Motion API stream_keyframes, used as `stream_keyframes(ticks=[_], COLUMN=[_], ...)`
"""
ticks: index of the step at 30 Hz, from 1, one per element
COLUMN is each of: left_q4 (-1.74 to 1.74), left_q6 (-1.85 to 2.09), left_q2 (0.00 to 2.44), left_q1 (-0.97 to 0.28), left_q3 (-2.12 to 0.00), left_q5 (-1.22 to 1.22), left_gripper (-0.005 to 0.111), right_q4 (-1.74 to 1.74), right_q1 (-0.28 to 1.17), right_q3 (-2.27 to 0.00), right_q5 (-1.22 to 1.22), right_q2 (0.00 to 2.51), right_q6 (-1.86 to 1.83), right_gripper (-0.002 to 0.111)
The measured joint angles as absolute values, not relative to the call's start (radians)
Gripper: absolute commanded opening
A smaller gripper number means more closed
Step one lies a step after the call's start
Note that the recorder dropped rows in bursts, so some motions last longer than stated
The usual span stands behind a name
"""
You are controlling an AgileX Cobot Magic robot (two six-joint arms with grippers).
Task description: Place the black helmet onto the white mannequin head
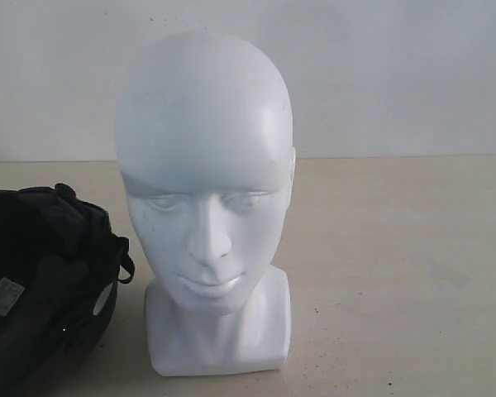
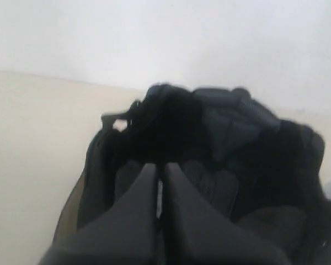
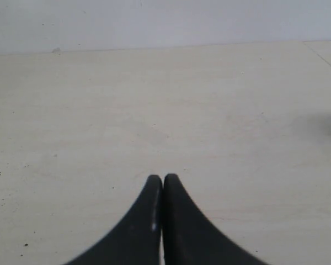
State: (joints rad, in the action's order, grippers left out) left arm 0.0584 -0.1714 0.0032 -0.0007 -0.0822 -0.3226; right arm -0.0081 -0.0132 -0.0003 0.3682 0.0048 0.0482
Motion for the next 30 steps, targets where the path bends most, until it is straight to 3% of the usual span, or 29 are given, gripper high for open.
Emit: stream_keyframes(ticks=[6, 16, 27, 30], left_q4=[0.063, 0.036, -0.065, -0.129], left_q6=[-0.111, -0.086, -0.135, 0.029], left_q2=[0.0, -0.003, -0.003, -0.003], left_q1=[-0.001, -0.001, -0.001, -0.001], left_q3=[-0.27, -0.573, -0.613, -0.627], left_q5=[-0.338, -0.599, -0.486, -0.497], left_gripper=[0.004, 0.004, 0.004, 0.004], right_q4=[-0.006, -0.006, -0.006, -0.006], right_q1=[-0.013, -0.013, -0.013, -0.013], right_q3=[0.0, 0.0, 0.0, 0.0], right_q5=[0.368, 0.368, 0.368, 0.368], right_q2=[0.005, 0.005, 0.005, 0.005], right_q6=[0.048, 0.048, 0.048, 0.048], right_gripper=[0.0, 0.0, 0.0, 0.0])
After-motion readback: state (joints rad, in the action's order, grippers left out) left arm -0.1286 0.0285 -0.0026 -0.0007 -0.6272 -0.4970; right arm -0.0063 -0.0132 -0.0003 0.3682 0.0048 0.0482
